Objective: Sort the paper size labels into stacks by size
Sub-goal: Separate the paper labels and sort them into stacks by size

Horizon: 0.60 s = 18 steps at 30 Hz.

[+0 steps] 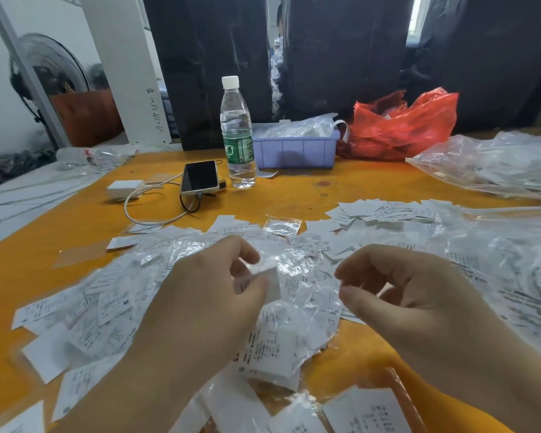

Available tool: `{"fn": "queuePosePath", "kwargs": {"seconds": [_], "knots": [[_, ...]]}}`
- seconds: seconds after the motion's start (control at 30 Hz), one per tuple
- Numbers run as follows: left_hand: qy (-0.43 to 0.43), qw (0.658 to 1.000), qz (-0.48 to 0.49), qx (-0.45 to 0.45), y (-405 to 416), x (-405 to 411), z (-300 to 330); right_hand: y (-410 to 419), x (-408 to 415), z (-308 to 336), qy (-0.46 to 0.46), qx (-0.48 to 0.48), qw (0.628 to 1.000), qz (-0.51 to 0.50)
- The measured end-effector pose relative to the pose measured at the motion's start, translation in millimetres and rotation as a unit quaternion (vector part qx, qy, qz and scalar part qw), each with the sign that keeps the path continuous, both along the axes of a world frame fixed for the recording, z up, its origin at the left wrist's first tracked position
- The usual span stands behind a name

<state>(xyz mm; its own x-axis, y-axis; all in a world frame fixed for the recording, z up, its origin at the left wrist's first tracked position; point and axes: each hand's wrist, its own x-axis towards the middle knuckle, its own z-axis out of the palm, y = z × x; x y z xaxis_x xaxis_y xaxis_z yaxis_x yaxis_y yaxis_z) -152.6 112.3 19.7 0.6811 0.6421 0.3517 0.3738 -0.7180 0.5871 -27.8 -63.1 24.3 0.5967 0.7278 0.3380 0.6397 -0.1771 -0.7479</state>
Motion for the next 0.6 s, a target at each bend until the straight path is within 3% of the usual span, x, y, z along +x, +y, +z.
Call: {"fn": "queuePosePath", "kwargs": {"seconds": [0.1, 0.23, 0.6], "knots": [[0.052, 0.993, 0.025, 0.099, 1.8, 2.0, -3.8, -0.7, 7.7, -6.4, -0.099, -0.121, 0.987, -0.025], [0.052, 0.993, -0.023, 0.099, -8.5, 0.5, -4.4, -1.6, 10.6, -8.6, -0.17, -0.24, 0.955, -0.046], [0.099, 0.987, -0.108, 0.066, -14.4, 4.7, -14.5, 2.3, 4.1, -1.8, -0.211, -0.233, 0.948, -0.05]]}}
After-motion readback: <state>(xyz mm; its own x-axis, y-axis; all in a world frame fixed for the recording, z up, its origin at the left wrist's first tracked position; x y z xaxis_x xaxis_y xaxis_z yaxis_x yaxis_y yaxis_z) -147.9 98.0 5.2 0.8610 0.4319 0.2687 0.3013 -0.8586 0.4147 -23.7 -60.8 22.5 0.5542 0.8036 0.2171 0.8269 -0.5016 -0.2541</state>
